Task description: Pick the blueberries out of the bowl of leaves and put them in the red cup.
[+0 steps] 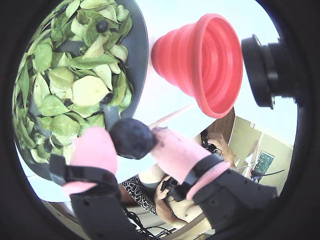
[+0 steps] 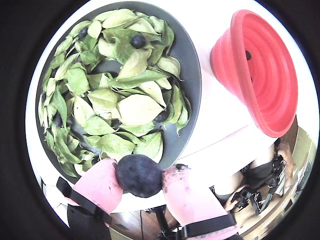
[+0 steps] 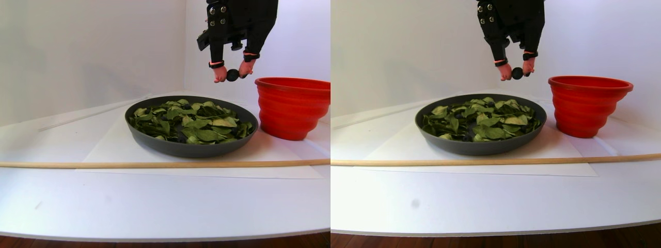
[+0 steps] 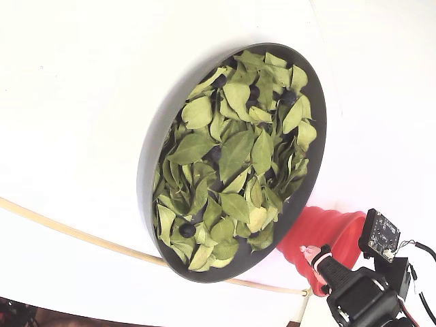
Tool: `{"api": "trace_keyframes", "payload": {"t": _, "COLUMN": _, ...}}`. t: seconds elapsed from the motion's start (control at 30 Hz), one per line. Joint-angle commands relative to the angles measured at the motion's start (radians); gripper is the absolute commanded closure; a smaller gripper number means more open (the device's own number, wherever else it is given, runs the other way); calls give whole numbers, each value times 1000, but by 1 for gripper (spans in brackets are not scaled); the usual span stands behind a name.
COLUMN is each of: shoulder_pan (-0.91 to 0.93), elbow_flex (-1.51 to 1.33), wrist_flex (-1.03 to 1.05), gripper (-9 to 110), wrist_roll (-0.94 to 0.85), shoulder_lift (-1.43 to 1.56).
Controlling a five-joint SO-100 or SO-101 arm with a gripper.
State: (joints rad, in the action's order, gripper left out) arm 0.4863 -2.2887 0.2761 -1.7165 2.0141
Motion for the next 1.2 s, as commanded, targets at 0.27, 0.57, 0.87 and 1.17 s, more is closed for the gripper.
{"api": "trace_keyframes", "payload": {"t": 0.27, "shoulder_pan": 110, "elbow_flex": 118, "wrist_flex": 5, "gripper": 86, "wrist_roll": -18, "shoulder_lift": 117}}
{"api": "trace_keyframes", "payload": {"t": 0.57, "shoulder_pan": 164, "elbow_flex": 172, "wrist_flex": 3, "gripper": 86, "wrist_roll": -23, "shoulder_lift": 71}}
{"api": "trace_keyframes", "payload": {"t": 0.87, "shoulder_pan": 206, "elbow_flex": 225, "wrist_flex": -32, "gripper": 86, "wrist_roll": -41, "shoulder_lift": 0}}
{"api": "trace_keyframes", "payload": {"t": 1.17, "shoulder_pan": 244, "elbow_flex": 291, "wrist_flex": -58, "gripper": 86, "wrist_roll": -55, "shoulder_lift": -83}}
